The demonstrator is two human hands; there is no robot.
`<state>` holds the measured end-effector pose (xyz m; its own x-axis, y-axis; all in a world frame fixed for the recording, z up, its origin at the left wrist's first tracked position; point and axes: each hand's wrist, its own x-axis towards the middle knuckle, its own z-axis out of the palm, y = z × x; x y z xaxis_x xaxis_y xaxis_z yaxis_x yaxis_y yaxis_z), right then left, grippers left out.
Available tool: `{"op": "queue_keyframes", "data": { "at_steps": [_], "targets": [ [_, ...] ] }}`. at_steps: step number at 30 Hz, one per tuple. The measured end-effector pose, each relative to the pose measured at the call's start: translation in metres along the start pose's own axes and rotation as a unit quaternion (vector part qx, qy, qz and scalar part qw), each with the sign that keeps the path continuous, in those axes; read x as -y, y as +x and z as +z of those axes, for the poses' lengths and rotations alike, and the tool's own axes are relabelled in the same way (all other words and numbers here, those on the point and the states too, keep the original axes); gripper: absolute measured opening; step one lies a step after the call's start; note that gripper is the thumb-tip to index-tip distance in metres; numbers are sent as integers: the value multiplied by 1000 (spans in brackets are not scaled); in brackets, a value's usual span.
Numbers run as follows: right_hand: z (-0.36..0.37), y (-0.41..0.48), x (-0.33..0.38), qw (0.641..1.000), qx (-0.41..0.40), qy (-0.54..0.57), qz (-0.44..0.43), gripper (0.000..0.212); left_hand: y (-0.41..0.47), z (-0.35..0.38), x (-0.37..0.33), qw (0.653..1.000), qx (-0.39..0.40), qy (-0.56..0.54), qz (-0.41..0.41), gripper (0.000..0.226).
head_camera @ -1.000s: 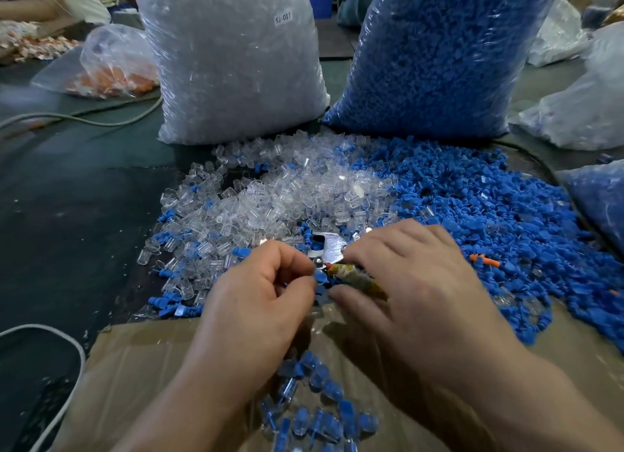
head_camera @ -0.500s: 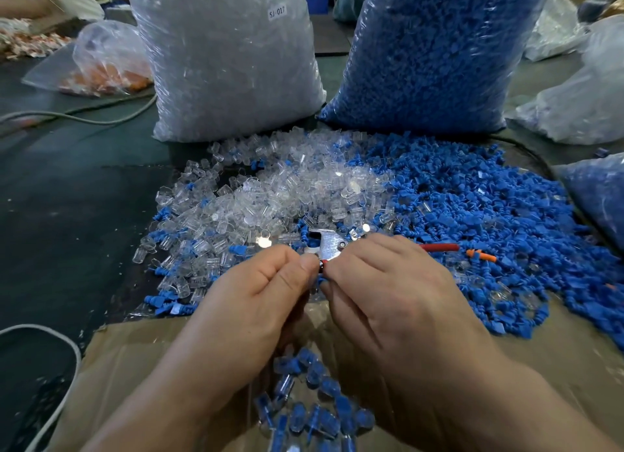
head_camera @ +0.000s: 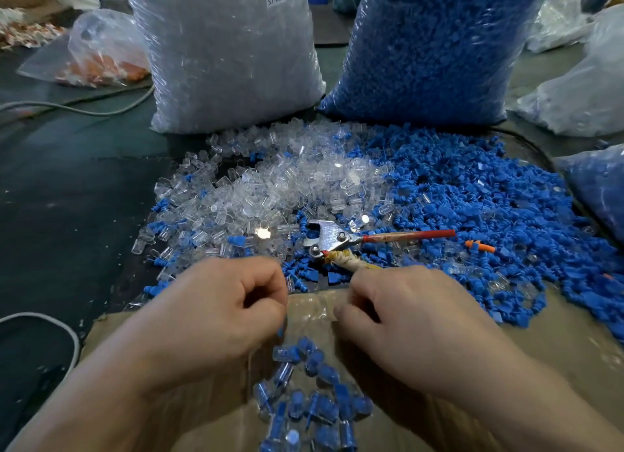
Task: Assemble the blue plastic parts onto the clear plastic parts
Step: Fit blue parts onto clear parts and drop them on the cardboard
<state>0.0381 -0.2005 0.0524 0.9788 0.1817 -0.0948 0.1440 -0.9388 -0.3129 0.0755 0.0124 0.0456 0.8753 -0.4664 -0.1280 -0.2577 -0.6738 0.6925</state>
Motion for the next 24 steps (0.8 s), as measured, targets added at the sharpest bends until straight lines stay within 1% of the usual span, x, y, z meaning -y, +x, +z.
{"op": "queue_keyframes", "data": {
  "at_steps": [2, 3, 4, 5, 7, 8, 10, 11, 12, 13, 15, 18, 20, 22, 24],
  "targets": [
    [7, -1, 2, 999, -18, -42, -18, 37, 0, 2, -1, 997, 59, 54, -18, 7],
    [10, -1, 2, 998, -25, -53, -25, 37, 0, 2, -2, 996, 67, 61, -21, 4],
    [12, 0, 1, 997, -31, -59, -26, 38, 0, 2, -2, 996, 59, 58, -25, 6],
    [13, 1, 0, 997, -39, -63, -22, 38, 1, 2, -1, 998, 31, 56, -29, 12],
    [13, 5, -3, 996, -53, -70, -14, 41, 3, 3, 1, 994, -64, 76, -39, 22],
    [13, 8, -5, 995, -59, -75, -12, 44, 4, 4, 2, 989, -96, 103, -44, 26],
    [13, 15, -6, 994, -68, -83, -19, 46, 9, 9, 3, 976, -111, 183, -41, 40],
    [15, 18, -4, 993, -72, -88, -30, 46, 11, 13, 3, 970, -101, 217, -31, 50],
    [17, 20, -2, 992, -77, -92, -48, 45, 12, 17, 3, 968, -90, 234, -21, 53],
    [20, 21, 1, 990, -81, -96, -67, 43, 14, 19, 2, 968, -83, 236, -15, 50],
    [26, 23, 7, 987, -78, -104, -96, 38, 16, 22, 1, 973, -78, 216, -7, 37],
    [29, 26, 8, 987, -71, -102, -100, 32, 17, 24, 1, 977, -84, 198, -4, 22],
    [29, 28, 4, 989, -72, -88, -95, 24, 17, 25, 2, 978, -103, 180, -8, 14],
    [30, 29, 2, 989, -81, -79, -94, 15, 17, 27, 4, 979, -133, 155, -19, 13],
    [30, 29, 0, 989, -94, -70, -93, 11, 16, 28, 4, 978, -157, 132, -22, 12]
  ]
}}
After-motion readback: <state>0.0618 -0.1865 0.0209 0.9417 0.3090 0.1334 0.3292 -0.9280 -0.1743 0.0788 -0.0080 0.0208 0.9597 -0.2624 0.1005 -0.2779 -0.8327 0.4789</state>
